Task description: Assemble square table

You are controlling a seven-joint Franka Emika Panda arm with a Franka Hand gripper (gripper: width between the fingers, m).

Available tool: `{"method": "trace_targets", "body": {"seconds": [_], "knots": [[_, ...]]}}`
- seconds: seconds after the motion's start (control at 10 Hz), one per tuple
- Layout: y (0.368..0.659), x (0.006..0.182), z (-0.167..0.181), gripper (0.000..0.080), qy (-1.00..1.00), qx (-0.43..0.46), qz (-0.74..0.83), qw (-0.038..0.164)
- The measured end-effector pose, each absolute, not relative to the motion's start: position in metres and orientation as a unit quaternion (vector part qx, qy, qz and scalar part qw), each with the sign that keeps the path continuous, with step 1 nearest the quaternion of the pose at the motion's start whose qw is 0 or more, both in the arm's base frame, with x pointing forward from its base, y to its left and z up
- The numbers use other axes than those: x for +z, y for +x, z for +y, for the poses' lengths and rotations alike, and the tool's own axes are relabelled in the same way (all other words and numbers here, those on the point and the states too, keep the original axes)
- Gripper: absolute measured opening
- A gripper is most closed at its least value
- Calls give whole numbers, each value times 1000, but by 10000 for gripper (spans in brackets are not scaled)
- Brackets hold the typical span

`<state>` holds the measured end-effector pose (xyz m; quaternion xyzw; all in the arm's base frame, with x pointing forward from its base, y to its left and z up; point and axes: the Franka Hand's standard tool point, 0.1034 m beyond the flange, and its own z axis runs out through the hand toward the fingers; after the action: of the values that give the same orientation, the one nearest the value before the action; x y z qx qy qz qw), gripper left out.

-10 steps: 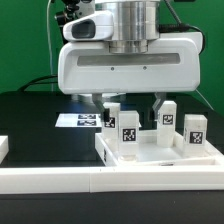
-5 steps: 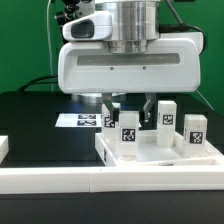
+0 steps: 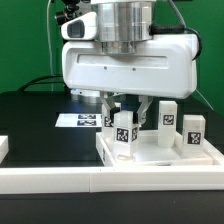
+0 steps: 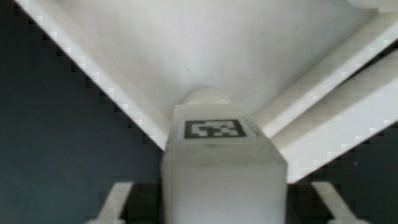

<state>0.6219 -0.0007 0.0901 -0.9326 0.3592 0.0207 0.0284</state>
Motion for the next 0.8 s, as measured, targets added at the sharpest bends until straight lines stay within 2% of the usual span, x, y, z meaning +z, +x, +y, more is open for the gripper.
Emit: {"method": "trace_targets", "body": {"seconds": [0.8], "knots": [[626, 90, 4, 288, -783, 19, 622, 25]]}}
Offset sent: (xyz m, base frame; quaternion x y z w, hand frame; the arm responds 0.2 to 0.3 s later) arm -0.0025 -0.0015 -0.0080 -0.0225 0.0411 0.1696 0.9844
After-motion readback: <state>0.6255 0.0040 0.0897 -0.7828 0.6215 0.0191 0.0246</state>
